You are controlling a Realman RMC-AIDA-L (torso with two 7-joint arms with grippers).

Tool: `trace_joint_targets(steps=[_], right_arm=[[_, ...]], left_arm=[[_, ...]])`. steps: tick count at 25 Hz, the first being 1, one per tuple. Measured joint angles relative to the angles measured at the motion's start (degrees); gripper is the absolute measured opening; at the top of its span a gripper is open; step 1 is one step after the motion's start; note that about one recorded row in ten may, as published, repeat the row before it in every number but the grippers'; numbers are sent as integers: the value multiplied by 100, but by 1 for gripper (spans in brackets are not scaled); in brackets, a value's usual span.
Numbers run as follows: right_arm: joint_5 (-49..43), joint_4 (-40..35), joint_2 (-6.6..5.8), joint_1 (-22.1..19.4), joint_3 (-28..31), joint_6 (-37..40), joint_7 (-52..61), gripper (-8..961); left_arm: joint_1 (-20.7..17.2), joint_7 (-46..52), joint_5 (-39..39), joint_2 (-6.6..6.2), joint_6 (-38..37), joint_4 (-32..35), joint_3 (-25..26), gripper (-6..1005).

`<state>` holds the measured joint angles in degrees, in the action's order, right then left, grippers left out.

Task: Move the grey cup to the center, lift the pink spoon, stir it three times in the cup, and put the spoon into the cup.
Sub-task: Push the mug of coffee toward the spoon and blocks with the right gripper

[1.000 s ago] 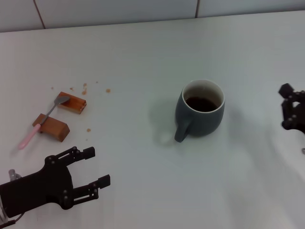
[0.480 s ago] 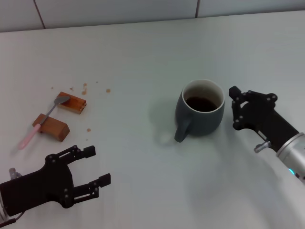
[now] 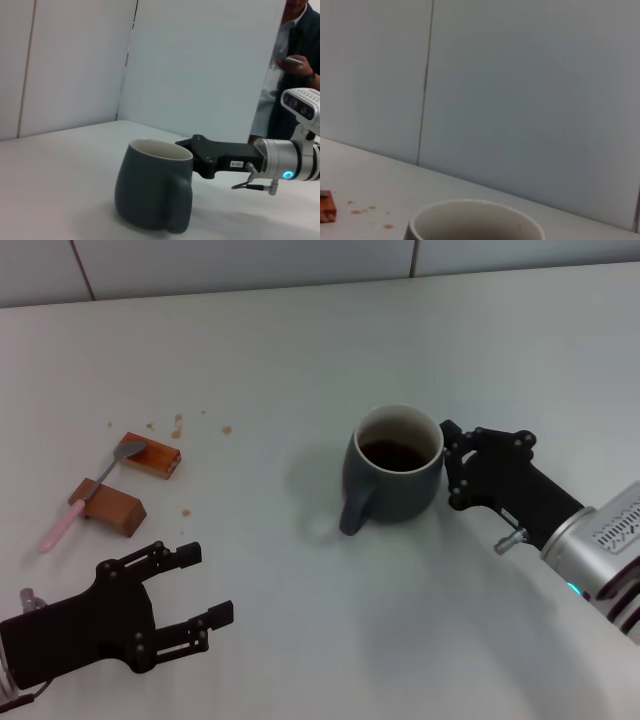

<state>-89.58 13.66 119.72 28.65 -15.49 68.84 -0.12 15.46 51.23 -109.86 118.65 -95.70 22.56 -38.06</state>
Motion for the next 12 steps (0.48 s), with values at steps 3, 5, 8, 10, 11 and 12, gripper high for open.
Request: trace_joint_targets(steps=[3,5,8,10,11,12], right_arm=[[-13,111,-1,134,-10,-93,-2,20],[-72,175,-1,231,-10,-157,-3,24],[-215,282,-1,356,30,-229,-5,31],[-237,353,0,434,30,-251,-6,35],[-242,399,2,476,22,-265,-6,37],[-263,436,4,518,20,-296,-6,39]], left_arm=[[20,0,-2,0,0,-1,0,813],[39,0,-12,-1,1,-10,0,813],[53,0,-29,-5,3,-17,0,814],[53,0,-32,-7,2,-7,0,814],[53,0,-32,-7,1,-6,0,814],[54,0,-34,-8,1,-2,0,814]])
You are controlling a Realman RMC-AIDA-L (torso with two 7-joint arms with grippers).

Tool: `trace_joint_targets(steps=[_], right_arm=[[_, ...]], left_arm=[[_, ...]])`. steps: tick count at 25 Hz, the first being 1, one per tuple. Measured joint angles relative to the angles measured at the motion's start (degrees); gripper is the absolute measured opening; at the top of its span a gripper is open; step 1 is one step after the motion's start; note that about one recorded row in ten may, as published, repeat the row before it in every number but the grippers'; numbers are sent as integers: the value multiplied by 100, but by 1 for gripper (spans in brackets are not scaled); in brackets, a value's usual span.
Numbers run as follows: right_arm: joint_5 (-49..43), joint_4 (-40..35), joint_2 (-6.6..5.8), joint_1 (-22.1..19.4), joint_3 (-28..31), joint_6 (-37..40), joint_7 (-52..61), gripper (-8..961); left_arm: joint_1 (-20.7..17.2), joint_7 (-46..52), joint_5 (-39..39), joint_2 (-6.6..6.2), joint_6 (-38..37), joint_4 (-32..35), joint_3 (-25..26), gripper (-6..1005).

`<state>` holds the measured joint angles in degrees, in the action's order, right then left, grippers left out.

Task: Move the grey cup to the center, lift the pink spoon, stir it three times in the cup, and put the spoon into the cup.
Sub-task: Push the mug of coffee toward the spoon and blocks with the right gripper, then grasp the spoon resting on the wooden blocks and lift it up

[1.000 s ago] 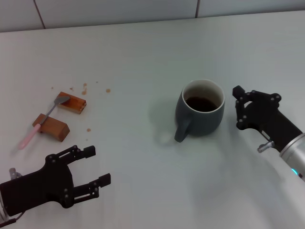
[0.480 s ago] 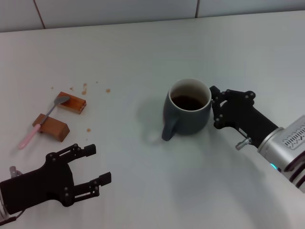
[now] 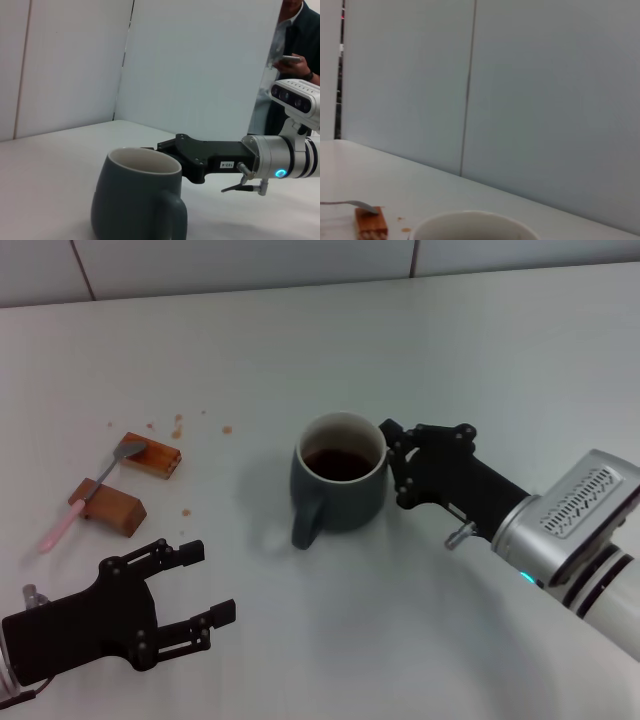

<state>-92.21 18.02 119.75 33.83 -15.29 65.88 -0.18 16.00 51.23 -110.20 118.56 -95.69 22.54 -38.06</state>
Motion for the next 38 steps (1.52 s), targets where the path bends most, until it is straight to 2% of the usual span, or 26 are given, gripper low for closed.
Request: trace_joint_targets(steps=[9,13,15,16,17,18,21,22,23,25,27,30,34,38], right_arm=[[-182,121,12,218,32,-220,0,57],[-162,107,11,96,127,-115,0,65],[-160,84,-2,-108,342,121,0,69],[-169,54,-15,-288,481,396,1,71],[-186,-52,-30,-657,606,1095,2,73],[-186,-52,-30,-657,606,1095,2,75],[-425,-325,-34,-1160,474,2354,3,81],[-898,-540,-35,-1366,327,2918,3,83],[-898,-540,-35,-1366,327,2918,3,85],[-1590,-743,-42,-1485,209,3259,15,89],[-2302,-824,-44,-1543,174,3265,22,94],[-2630,-811,-46,-1562,173,3077,33,100],[-2738,-719,-49,-1592,174,2716,302,108],[-2725,-846,-63,-1574,227,2502,1195,116]], left_arm=[[-1,0,-2,0,-2,5,0,814],[-2,0,-3,0,-3,3,0,814],[-10,0,2,-1,-3,6,0,814],[-16,0,11,0,-3,10,0,814],[-33,0,29,-3,-6,12,0,814],[-33,0,29,-3,-6,12,0,813],[-45,0,32,-7,-7,14,0,813],[-48,0,32,-7,-8,14,0,813],[-48,0,32,-7,-8,15,0,813],[-45,0,33,-8,-9,19,0,813],[-28,0,34,-9,3,22,3,813],[-25,-8,34,-9,7,23,17,814],[-47,-125,36,-9,5,13,67,814],[-93,-209,47,-9,-15,-11,260,814]])
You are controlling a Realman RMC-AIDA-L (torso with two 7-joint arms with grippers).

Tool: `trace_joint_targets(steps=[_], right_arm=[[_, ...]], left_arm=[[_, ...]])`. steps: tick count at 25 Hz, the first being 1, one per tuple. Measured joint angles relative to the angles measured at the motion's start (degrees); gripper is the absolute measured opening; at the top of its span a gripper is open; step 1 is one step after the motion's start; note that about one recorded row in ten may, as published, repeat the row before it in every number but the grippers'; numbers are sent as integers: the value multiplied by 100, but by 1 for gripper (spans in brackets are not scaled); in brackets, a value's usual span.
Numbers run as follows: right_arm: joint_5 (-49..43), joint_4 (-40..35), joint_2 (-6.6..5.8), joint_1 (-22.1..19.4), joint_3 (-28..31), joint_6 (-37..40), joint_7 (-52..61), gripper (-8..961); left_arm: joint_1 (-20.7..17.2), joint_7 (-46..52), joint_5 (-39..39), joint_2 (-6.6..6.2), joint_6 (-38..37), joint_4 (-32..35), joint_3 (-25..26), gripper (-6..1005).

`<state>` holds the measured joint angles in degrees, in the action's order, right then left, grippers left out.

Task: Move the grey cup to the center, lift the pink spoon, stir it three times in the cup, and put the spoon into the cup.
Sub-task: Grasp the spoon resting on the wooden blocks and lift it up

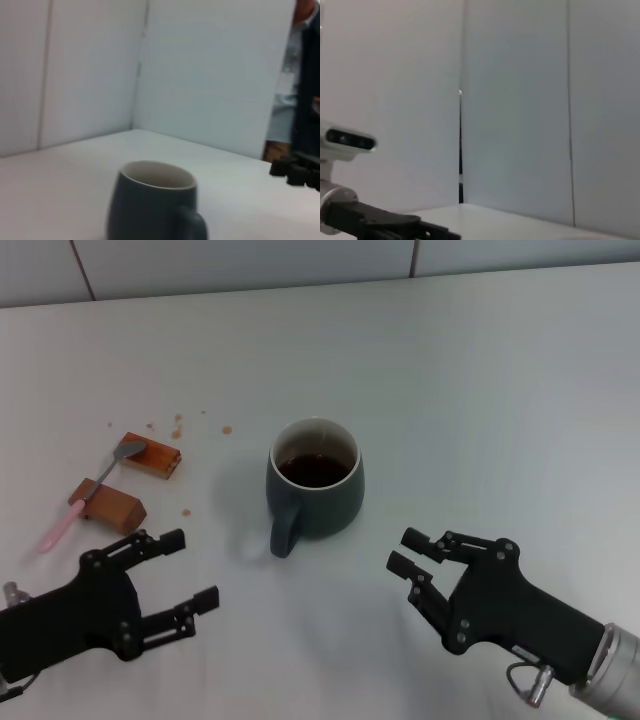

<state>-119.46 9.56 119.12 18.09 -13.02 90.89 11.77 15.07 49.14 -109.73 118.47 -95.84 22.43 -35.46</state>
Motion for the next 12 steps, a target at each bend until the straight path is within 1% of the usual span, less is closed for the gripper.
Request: trace_joint_targets(steps=[1,2,4,5,6,7,9,10,11,12], right_arm=[[2,-73,-3,10,10,-47,227,118],[3,-169,-3,19,11,-102,448,120],[2,-272,-3,22,-1,-172,681,206],[2,-301,-4,22,-4,-199,743,248],[-4,-325,-4,22,-11,-219,784,291],[-7,-345,-4,20,-17,-224,790,334],[-13,-382,-4,16,-20,-229,796,409],[-15,-393,-3,14,-23,-230,797,446],[-15,-402,-4,14,-24,-231,798,483],[-16,-409,-3,14,-26,-231,800,521]], left_arm=[[0,0,0,0,0,0,0,814],[-71,-64,29,4,-13,-78,332,814],[-112,-112,55,1,-27,-191,563,813],[-153,-158,94,-7,-62,-311,810,813],[-224,-220,146,-13,-150,-465,1181,813],[-264,-244,161,-15,-197,-522,1341,813],[-416,-335,224,-15,-451,-730,1946,814],[-509,-350,242,-15,-613,-875,2340,814],[-549,-322,244,-15,-665,-942,2520,814],[-604,-200,246,-18,-721,-1046,2832,814]])
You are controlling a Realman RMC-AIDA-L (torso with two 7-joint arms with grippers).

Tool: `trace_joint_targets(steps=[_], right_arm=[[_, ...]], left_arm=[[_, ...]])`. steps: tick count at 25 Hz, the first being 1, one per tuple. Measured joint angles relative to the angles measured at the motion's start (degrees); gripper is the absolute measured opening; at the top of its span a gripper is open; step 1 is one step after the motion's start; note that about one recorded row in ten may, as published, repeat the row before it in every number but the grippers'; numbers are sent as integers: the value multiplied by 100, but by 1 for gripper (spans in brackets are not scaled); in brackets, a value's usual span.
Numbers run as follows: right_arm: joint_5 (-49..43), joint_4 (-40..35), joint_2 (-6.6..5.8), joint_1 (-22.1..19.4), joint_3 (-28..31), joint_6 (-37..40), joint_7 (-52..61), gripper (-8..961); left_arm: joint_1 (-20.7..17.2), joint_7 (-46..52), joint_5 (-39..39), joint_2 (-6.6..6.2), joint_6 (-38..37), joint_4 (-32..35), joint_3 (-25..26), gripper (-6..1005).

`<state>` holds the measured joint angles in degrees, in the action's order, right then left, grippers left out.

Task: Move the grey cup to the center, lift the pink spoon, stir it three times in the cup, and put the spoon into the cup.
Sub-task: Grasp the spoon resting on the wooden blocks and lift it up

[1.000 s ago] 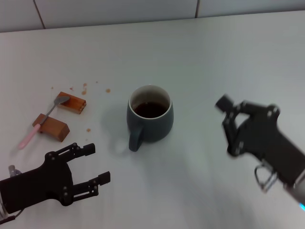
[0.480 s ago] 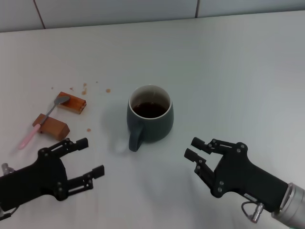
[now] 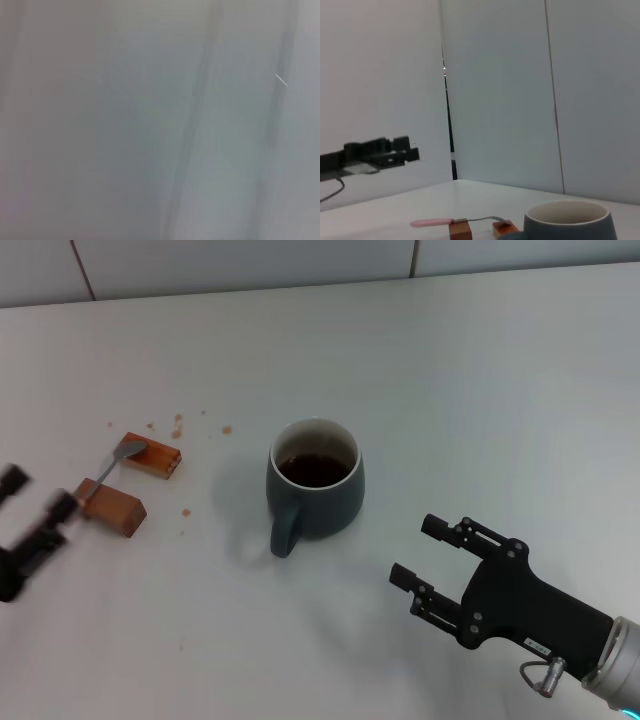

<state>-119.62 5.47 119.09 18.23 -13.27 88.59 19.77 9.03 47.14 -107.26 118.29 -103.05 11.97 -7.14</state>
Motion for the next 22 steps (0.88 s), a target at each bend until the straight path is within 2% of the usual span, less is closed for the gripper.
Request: trace_joint_targets(steps=[3,6,8,10,11,17,22], right_arm=[[-3,-37,0,-2,-5,-6,1,636],[-5,-49,0,4,-9,-9,2,754],[-6,-59,0,6,-14,-9,3,754],[-8,-67,0,5,-18,-9,4,754],[-9,-72,0,3,-20,-10,4,754],[-25,-87,0,-4,-77,-9,7,755],[-26,-106,0,-33,-91,-9,9,755]], left_arm=[[-100,749,3,-6,32,-169,707,813],[-146,1666,3,-11,243,-157,933,813],[-162,2480,-8,-23,491,-113,952,813],[-163,2741,-16,-27,581,-103,950,813],[-164,3337,-39,-32,803,-94,932,813],[-151,4036,-134,-35,1157,-102,896,813],[-164,4237,-146,-35,1345,-125,897,813]])
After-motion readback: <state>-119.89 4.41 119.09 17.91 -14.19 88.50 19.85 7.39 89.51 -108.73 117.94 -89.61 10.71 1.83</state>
